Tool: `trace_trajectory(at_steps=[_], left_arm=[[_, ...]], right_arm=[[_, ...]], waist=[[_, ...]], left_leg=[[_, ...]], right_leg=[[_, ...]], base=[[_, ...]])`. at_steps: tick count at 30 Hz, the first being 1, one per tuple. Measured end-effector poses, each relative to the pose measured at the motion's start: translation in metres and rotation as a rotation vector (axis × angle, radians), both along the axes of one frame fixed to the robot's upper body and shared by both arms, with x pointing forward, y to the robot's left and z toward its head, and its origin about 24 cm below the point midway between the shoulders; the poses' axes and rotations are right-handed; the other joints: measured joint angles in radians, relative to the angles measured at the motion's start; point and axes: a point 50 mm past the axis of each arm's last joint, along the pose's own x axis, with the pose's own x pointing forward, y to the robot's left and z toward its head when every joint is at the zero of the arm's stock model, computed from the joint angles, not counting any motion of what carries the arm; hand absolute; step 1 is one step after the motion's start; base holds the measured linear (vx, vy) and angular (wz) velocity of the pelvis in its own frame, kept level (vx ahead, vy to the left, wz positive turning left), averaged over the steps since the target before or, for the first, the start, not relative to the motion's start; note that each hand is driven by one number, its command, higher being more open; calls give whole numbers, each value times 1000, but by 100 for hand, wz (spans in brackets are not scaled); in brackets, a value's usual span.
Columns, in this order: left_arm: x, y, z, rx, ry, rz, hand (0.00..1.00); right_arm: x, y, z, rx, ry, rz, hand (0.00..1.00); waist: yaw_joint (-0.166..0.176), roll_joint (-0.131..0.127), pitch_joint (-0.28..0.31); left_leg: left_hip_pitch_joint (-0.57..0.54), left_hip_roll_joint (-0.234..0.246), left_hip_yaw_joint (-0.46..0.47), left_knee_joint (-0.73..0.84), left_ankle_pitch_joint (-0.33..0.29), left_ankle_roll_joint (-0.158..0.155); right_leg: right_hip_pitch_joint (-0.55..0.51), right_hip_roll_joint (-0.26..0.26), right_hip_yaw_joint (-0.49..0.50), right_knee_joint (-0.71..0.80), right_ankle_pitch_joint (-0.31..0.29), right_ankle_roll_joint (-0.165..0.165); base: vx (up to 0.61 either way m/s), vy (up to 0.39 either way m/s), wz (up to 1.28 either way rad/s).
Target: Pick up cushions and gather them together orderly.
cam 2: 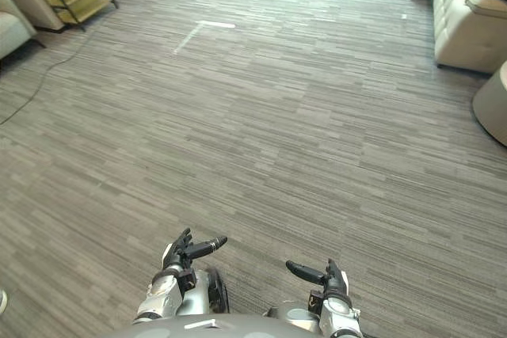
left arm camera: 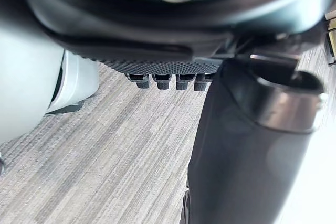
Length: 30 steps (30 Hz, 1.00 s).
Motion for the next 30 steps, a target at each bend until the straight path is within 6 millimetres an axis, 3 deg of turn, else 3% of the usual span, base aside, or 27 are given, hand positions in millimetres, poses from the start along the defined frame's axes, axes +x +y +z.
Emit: trace_trajectory(at_steps=[1, 3, 4, 5, 6, 8, 9, 10, 12, 13, 14, 15, 16, 17, 18, 20, 22, 23, 24, 25, 26, 28, 29, 30], left_arm=[[-1, 2, 0, 4, 5, 8, 100], [-2, 4, -1, 8, 16, 6, 100], [-3, 5, -2, 9, 25, 6, 100], [-6, 7, -4, 18, 42, 7, 100], [-7, 9, -5, 23, 63, 9, 100], [-12, 10, -9, 29, 95, 10, 100], [-13, 10, -9, 30, 100, 9, 100], [-17, 10, -11, 34, 116, 2, 100], [-20, 11, -12, 40, 127, 3, 100], [-21, 11, -12, 41, 131, -1, 100], [-22, 11, -13, 53, 143, -39, 100], [-23, 11, -14, 58, 148, -54, 100], [-25, 12, -15, 66, 161, -76, 100], [-27, 11, -16, 67, 172, -93, 100], [-25, 0, -16, 40, 165, -119, 100], [-25, -6, -17, 28, 165, -127, 100], [-25, -11, -17, 13, 165, -125, 100], [-23, -12, -16, 11, 153, -126, 100], [-21, -13, -15, 9, 142, -119, 100], [-19, -11, -13, 8, 121, -97, 100], [-18, -8, -12, 9, 112, -79, 100], [-13, -5, -8, 14, 87, -63, 100], [-12, -5, -8, 14, 79, -61, 100], [-9, -6, -6, 15, 57, -55, 100]], right_arm=[[-4, 3, -1, 5, 9, 3, 100], [-12, 8, -4, 20, 30, -1, 100], [-15, 8, -5, 25, 37, -3, 100], [-15, 8, -5, 28, 34, 1, 100], [-12, 6, -3, 23, 17, 8, 100], [-5, 2, 1, 7, -13, 18, 100], [-4, 0, 1, 2, -21, 20, 100], [1, -2, 4, -11, -42, 28, 100], [9, -3, 7, -19, -71, 32, 100], [10, -3, 7, -19, -74, 32, 100], [12, -2, 8, -18, -81, 33, 100], [12, -2, 8, -17, -83, 33, 100], [12, -1, 8, -14, -82, 32, 100], [11, -2, 7, -11, -77, 25, 100], [15, -11, 9, -31, -81, 14, 100], [14, -15, 9, -29, -80, -23, 100], [10, -17, 8, -29, -68, -38, 100], [6, -16, 7, -31, -58, -32, 100], [5, -16, 6, -31, -53, -28, 100], [4, -12, 5, -26, -46, -8, 100], [5, -8, 5, -21, -45, 15, 100], [2, -5, 3, -17, -28, 34, 100], [1, -5, 3, -16, -22, 32, 100], [0, -5, 2, -15, -11, 31, 100]], waist=[[11, -8, -18], [17, -44, -47], [19, -52, -54], [19, -63, -55], [14, -66, -52], [0, -53, -45], [-4, -48, -44], [-8, -32, -44], [-14, -25, -36], [-17, -25, -36], [-23, -30, -33], [-27, -32, -33], [-39, -53, -35], [-43, -61, -33], [-37, -14, -29], [-45, 0, -31], [-60, 14, -36], [-62, 15, -35], [-58, 19, -35], [-53, 29, -34], [-50, 26, -30], [-36, 21, -28], [-31, 20, -27], [-23, 18, -25]], left_leg=[[13, -17, 2, 15, 65, 21], [19, -50, 34, 76, 7, 50], [36, -65, 57, 91, -27, 56], [88, -98, 86, 91, -74, 70], [141, -124, 100, 88, -117, 80], [241, -140, 108, 78, -169, 81], [266, -140, 110, 68, -176, 81], [331, -139, 111, 23, -185, 74], [404, -124, 112, -38, -183, 66], [422, -119, 112, -56, -183, 66], [473, -113, 111, -108, -182, 65], [488, -113, 109, -123, -183, 64], [527, -132, 99, -155, -187, 50], [552, -139, 79, -168, -189, 45], [568, -108, 51, -158, -161, 14], [566, -90, 25, -109, -148, -7], [494, -32, -30, 105, -130, -50], [406, 5, -87, 316, -91, -127], [351, 22, -110, 449, -81, -155], [255, 54, -117, 664, -86, -156], [190, 58, -113, 754, -103, -125], [84, 55, -54, 704, -156, -53], [70, 52, -36, 656, -167, -35], [37, 37, -22, 515, -181, -8]], right_leg=[[13, -23, 40, 0, -14, 21], [-11, -83, 90, 66, -25, 40], [-50, -109, 107, 171, -30, 52], [-140, -151, 119, 412, -12, 90], [-243, -194, 122, 665, 66, 122], [-350, -221, 98, 883, 66, 116], [-370, -222, 81, 898, 62, 110], [-440, -233, 6, 891, 48, 87], [-519, -228, -104, 786, 23, 44], [-537, -223, -133, 738, 21, 39], [-575, -194, -179, 558, 35, 36], [-583, -185, -184, 496, 53, 35], [-582, -162, -171, 325, 151, 26], [-567, -154, -154, 321, 239, -60], [-569, -133, -159, 387, 161, -77], [-558, -135, -169, 426, 101, -83], [-490, -120, -204, 411, 51, -83], [-436, -104, -219, 371, 42, -82], [-405, -85, -222, 340, 42, -82], [-334, -49, -220, 281, 39, -79], [-275, -29, -214, 234, 36, -83], [-180, -14, -201, 160, 39, -79], [-161, -13, -194, 144, 39, -76], [-124, -13, -173, 109, 39, -67]], base=[[515, 304, -71], [506, 313, -55], [494, 343, -40], [577, 420, -39], [554, 407, -34], [496, 284, -14], [433, 151, -5], [423, 99, 1], [433, 47, 5], [474, -47, 9], [393, -76, 11], [590, -151, 22], [400, -141, 27], [712, -298, 10], [617, -272, 1], [506, -244, 6], [462, -244, 37], [340, -183, 31], [386, -188, 1], [273, -83, -25], [404, -99, -32], [342, -42, -31], [374, 16, -42], [340, 45, -46]])
